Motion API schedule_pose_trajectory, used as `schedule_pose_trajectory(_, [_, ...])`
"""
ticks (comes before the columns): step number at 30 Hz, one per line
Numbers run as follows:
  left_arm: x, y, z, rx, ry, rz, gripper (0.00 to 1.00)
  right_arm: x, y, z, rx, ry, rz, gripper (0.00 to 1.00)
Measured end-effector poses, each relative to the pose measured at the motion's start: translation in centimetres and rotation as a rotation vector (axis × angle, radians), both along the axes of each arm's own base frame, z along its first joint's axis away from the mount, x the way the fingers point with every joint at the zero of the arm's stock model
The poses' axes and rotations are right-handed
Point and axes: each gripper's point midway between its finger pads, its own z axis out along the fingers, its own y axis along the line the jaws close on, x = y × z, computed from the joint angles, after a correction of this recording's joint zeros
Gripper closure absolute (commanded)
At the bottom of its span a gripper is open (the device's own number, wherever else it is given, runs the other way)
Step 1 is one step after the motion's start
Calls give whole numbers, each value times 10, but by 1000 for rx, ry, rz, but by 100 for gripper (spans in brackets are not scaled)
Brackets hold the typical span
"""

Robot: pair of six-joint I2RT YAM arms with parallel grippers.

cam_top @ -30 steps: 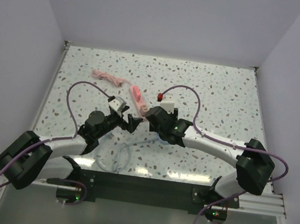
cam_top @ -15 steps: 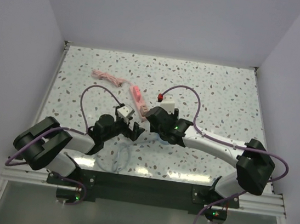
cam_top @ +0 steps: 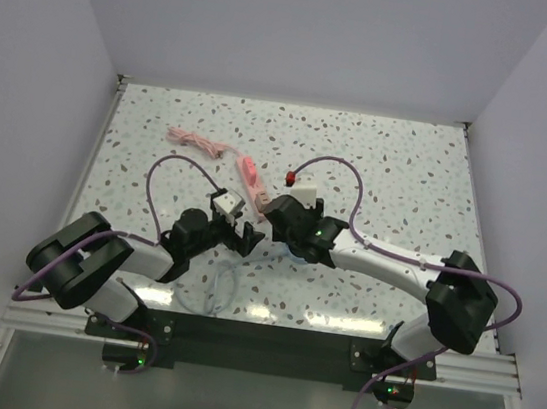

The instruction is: Insert the plug

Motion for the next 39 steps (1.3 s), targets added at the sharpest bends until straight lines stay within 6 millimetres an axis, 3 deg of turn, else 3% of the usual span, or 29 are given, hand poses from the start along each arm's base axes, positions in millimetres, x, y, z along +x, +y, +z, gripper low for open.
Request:
schedule_pose_trajectory(27, [1, 0, 3, -7, -10, 1, 4, 10, 2, -2, 29, -55, -33, 100])
schedule_pose_trajectory(39, [3, -2, 10, -23, -31, 0, 4, 3, -10, -8, 53, -71, -64, 100])
